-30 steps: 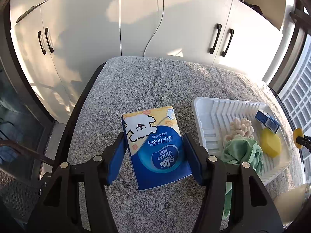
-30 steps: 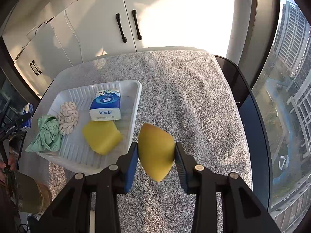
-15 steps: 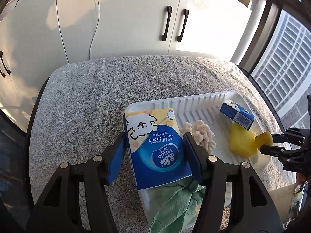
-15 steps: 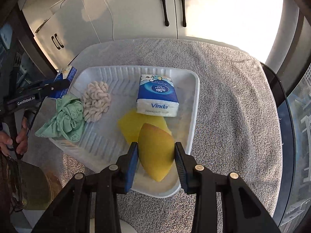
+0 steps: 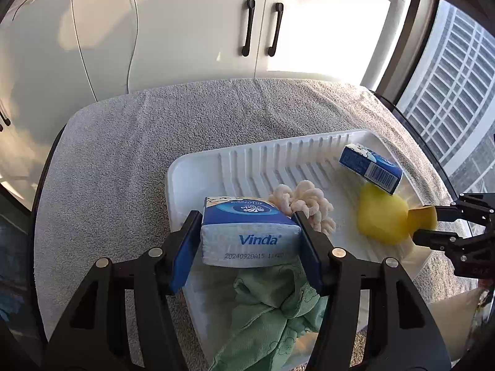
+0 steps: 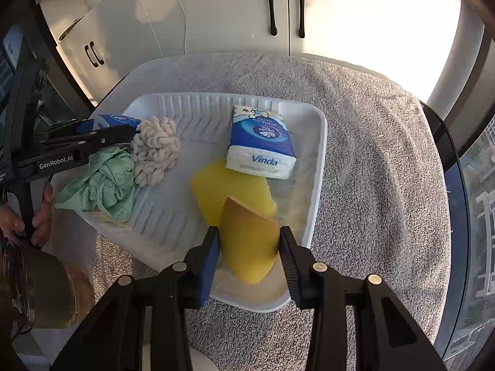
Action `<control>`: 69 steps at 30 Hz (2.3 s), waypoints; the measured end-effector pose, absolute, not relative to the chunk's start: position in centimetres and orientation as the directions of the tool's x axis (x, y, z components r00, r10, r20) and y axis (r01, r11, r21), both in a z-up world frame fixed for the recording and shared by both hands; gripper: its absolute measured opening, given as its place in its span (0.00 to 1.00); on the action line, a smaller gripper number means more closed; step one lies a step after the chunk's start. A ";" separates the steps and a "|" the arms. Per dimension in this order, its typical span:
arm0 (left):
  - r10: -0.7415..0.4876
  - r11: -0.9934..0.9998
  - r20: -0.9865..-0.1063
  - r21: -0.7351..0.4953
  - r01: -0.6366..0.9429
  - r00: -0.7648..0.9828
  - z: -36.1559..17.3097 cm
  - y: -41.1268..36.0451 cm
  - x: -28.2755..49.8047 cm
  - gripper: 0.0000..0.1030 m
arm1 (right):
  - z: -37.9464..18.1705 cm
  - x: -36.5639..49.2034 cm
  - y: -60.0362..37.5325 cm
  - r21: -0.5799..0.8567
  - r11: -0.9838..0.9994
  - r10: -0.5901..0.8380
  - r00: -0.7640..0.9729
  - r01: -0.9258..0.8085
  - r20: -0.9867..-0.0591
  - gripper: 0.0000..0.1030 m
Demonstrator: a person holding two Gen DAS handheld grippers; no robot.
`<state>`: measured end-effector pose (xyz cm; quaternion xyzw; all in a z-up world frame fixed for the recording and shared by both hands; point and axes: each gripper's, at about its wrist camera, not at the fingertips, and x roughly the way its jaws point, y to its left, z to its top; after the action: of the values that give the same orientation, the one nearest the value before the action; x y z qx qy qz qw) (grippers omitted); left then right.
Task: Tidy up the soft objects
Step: 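Open the left gripper over the tray while the right gripper releases the egg sponge, then move both grippers back toward the remaining items beside the mug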
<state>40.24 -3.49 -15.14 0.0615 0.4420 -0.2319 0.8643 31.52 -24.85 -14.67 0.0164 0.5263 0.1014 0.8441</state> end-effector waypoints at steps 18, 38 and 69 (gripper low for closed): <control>-0.354 0.917 -0.716 -0.137 0.376 0.602 -10.8 0.3 38.3 0.65 | -11.7 29.6 -26.1 0.124 0.985 0.167 0.506 -0.117 -0.846 0.66; -0.256 0.965 -0.720 -0.152 0.214 0.645 -12.5 10.1 32.6 0.65 | -13.0 22.6 -35.2 0.149 0.981 0.068 0.511 0.120 -0.857 0.66; -0.273 0.947 -0.730 -0.091 0.307 0.627 -16.5 12.7 13.5 0.65 | -16.8 3.9 -38.0 0.157 0.963 0.034 0.482 0.217 -0.876 0.66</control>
<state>13.47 12.70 -16.54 0.0208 0.4010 -0.1608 0.9016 3.89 -38.00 -16.83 0.1241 0.5063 -0.0537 0.8517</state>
